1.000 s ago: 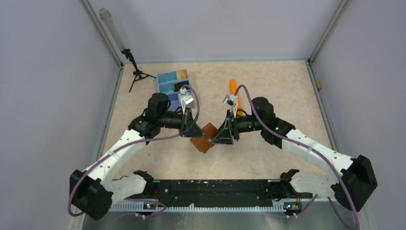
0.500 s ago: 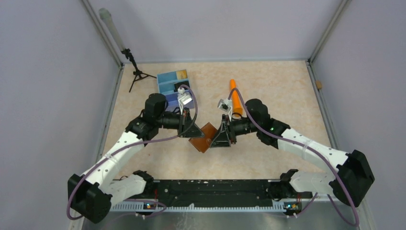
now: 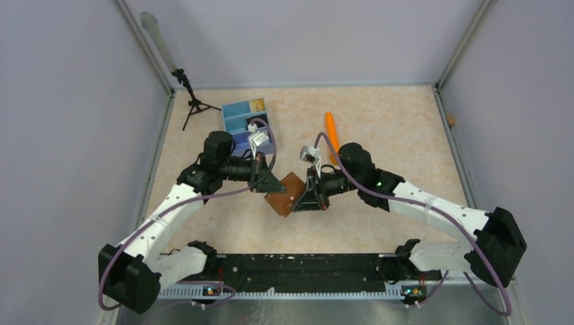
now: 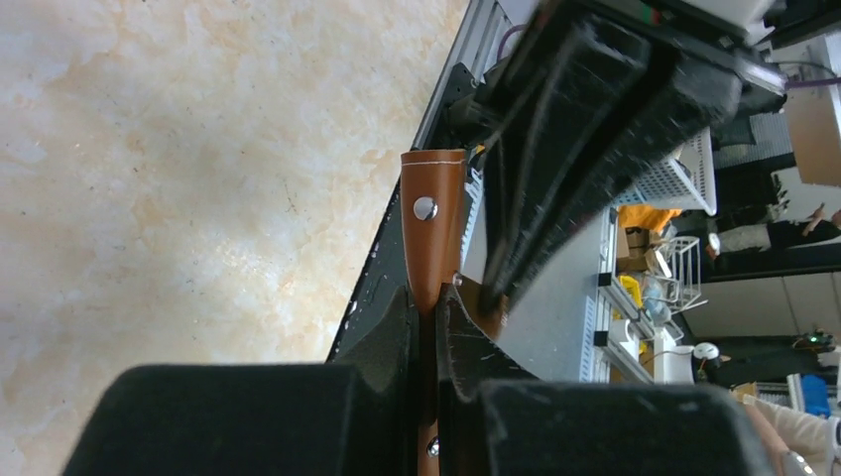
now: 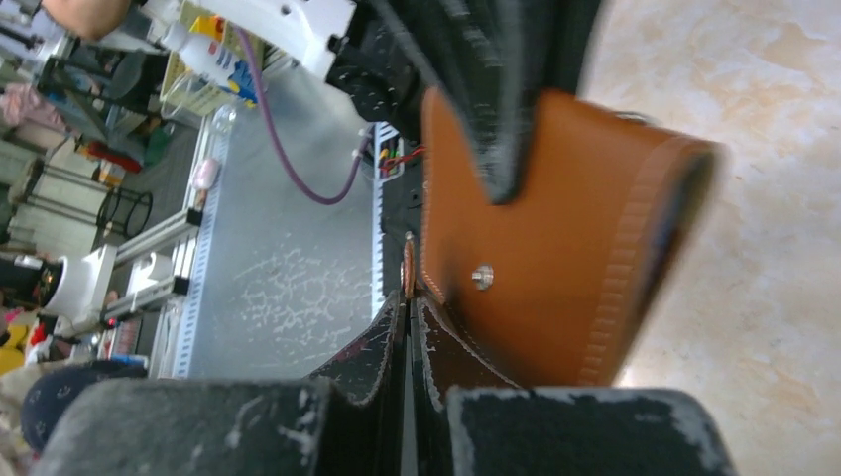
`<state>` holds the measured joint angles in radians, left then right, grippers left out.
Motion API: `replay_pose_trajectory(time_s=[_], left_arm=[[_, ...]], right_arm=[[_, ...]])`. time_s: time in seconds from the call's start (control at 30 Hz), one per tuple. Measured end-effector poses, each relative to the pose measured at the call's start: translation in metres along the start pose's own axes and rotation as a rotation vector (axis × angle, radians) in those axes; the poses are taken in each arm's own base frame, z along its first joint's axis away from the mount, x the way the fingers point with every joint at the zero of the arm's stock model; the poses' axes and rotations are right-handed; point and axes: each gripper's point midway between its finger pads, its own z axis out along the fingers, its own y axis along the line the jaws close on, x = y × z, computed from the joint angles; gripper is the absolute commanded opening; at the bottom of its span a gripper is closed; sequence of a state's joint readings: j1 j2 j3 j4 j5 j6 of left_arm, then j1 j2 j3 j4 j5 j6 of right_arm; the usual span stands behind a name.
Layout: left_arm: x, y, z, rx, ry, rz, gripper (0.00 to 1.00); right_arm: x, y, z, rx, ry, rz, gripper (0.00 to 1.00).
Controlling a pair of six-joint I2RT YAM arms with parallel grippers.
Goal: Put the credit cards into the card holder
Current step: Open the card holder at the center of the board.
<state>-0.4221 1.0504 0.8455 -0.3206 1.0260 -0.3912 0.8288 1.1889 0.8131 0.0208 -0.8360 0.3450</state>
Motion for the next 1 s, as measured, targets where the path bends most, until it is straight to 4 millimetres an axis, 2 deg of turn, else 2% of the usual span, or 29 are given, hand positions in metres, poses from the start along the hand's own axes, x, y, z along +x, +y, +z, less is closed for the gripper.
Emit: replay_pose_trajectory(time_s=[0.17,0.2,0.23,0.33,0.4,0.47,0.6,0.7,0.77,0.9,1.0], left_arm=[[0.001,0.009,0.001,-0.016,0.009,-0.056,0.00],[0.002,0.009,0.001,-0.018,0.013,-0.066,0.00],[0.003,0.010,0.001,-0.020,0.015,-0.073,0.00],[0.002,0.018,0.001,-0.063,0.005,-0.081,0.00],[-0.005,0.032,0.000,-0.148,-0.036,-0.076,0.00],[-0.010,0.046,-0.004,-0.238,-0.095,-0.067,0.00],[-0.010,0.053,-0.011,-0.359,-0.226,-0.039,0.00],[-0.011,0.050,-0.012,-0.402,-0.328,-0.023,0.00],[-0.011,0.051,-0.012,-0.428,-0.384,-0.030,0.00],[-0.005,0.062,-0.004,-0.485,-0.448,-0.069,0.00],[0.002,0.071,0.005,-0.527,-0.455,-0.094,0.00]], right_arm=[[0.008,0.014,0.005,-0.035,0.048,-0.049,0.00],[0.008,0.014,0.005,-0.035,0.050,-0.052,0.03],[0.009,0.015,0.004,-0.034,0.054,-0.057,0.12],[0.007,0.015,0.001,0.000,0.050,-0.062,0.53],[0.003,0.018,-0.003,0.037,0.029,-0.058,0.66],[-0.009,0.018,-0.011,0.119,-0.031,-0.072,0.72],[-0.040,0.000,-0.033,0.337,-0.198,-0.033,0.73],[-0.047,-0.021,-0.037,0.457,-0.264,0.062,0.73],[-0.041,-0.038,-0.034,0.512,-0.279,0.142,0.73],[-0.011,-0.072,-0.018,0.591,-0.251,0.310,0.72],[0.012,-0.090,-0.010,0.634,-0.225,0.399,0.66]])
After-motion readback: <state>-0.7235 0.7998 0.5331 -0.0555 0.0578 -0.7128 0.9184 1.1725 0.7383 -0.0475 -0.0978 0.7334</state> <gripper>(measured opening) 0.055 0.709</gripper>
